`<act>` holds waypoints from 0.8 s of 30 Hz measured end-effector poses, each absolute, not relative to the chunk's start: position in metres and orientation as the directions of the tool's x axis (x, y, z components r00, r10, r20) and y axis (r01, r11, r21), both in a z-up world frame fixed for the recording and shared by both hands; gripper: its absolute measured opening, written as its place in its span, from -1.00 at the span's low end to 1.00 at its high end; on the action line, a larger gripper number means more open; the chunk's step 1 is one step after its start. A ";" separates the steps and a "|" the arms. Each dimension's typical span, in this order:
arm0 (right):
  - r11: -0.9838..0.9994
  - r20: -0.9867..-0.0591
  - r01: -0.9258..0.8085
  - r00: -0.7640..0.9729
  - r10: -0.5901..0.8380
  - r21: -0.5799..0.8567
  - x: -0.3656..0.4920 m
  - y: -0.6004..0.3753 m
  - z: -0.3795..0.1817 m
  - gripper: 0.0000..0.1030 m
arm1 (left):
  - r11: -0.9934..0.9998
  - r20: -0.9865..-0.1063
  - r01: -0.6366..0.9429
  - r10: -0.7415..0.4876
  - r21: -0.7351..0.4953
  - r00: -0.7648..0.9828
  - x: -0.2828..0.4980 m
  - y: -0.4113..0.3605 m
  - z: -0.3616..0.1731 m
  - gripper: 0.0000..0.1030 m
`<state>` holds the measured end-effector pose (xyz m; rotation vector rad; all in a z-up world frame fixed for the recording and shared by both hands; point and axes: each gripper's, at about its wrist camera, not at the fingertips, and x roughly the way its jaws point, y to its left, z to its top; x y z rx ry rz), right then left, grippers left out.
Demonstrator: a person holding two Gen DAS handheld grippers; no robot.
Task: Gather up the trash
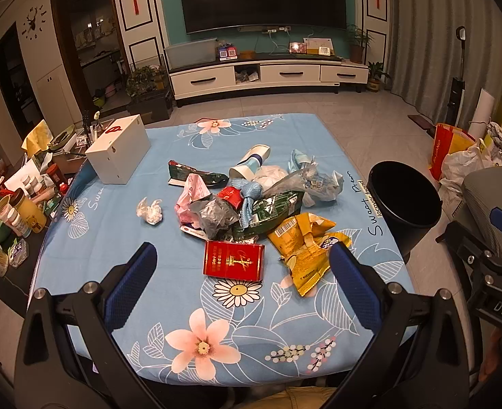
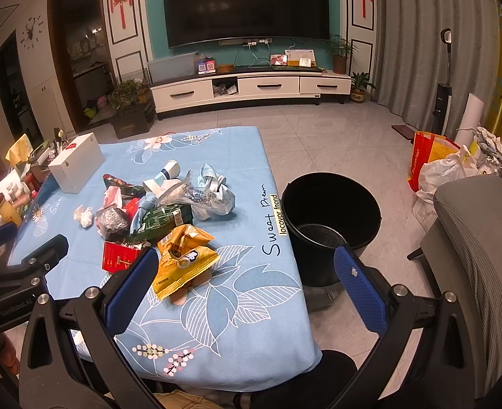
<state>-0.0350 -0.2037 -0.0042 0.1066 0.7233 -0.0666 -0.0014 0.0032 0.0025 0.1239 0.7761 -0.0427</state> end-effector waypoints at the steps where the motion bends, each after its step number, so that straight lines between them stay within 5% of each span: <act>1: 0.992 -0.663 0.098 0.748 -0.024 0.074 -0.035 -0.204 -0.004 0.95 | 0.992 -0.701 0.084 0.007 0.096 0.713 -0.001 0.003 0.002 0.95; 24: 0.992 -0.664 0.097 0.747 -0.023 0.075 -0.033 -0.205 -0.006 0.95 | 0.991 -0.702 0.086 0.008 0.099 0.713 -0.003 0.000 0.008 0.95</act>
